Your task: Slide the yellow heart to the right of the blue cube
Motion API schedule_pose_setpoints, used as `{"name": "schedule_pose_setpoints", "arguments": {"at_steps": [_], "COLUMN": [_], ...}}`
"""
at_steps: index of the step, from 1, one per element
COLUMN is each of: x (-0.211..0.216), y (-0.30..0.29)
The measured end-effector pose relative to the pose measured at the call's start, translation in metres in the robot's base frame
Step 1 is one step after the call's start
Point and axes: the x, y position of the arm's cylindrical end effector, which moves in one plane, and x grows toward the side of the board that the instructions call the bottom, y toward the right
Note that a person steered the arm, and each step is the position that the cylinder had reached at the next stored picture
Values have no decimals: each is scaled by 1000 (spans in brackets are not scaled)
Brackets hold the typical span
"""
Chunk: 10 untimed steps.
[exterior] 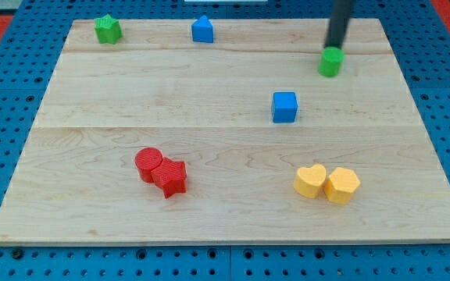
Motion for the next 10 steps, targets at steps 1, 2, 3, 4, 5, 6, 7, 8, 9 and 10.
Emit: {"name": "schedule_pose_setpoints", "arguments": {"at_steps": [1, 2, 3, 4, 5, 6, 7, 8, 9, 10], "x": [62, 119, 167, 212, 240, 274, 268, 231, 188, 145], "y": [-54, -62, -79, -125, -160, -146, -83, -58, -35, -60]}}
